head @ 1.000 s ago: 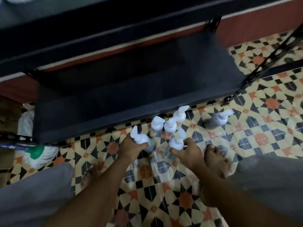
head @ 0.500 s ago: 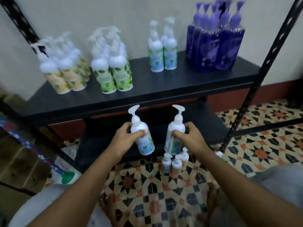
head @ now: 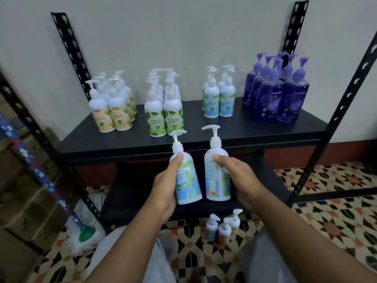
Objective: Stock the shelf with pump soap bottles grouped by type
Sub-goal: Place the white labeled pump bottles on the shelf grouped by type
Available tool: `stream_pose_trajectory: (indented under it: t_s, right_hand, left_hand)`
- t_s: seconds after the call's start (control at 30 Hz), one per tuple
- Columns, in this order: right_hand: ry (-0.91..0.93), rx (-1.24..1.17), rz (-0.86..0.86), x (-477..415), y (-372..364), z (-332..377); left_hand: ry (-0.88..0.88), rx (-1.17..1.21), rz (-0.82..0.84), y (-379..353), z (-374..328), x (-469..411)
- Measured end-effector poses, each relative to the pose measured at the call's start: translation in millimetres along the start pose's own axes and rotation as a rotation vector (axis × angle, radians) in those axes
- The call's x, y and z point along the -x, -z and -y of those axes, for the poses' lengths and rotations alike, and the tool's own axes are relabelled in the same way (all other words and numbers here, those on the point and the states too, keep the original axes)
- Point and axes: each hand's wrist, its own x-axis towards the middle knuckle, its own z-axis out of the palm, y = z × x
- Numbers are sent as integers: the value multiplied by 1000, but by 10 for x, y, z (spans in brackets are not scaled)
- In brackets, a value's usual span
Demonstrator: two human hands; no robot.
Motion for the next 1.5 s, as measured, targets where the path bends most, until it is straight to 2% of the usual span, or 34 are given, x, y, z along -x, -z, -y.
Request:
stream_pose_trajectory:
  t_s: [0.17, 0.3, 0.43, 0.57, 0.67, 0.87, 1.07, 1.23, 1.5]
  right_hand:
    - [-96, -127, 1, -44, -73, -39]
    - [-184, -284, 43, -50, -24, -80]
    - [-185, -360, 71, -66, 18, -95]
    - [-164, -292, 56, -55, 48, -136]
    - [-54, -72, -4, -1, 54, -142]
    - [25, 143, 4, 62, 22, -125]
    - [115, 157, -74, 128, -39, -94]
    - [164, 135, -101, 131, -58, -70]
    - [185, 115, -105, -30, 110, 112]
  left_hand:
    - [12, -28, 4, 23, 29, -60]
    - [80, 39, 70, 24, 9, -67]
    - [76, -9, 122, 19, 35, -68]
    - [-25, -159, 85, 8, 99, -107]
    - [-118, -215, 67, 16, 125, -133]
    - [-155, -241, 31, -22, 154, -129]
    - [-200, -207, 13, -54, 151, -95]
    - [-240, -213, 69, -100, 151, -63]
    - [-195, -130, 111, -296, -12, -187]
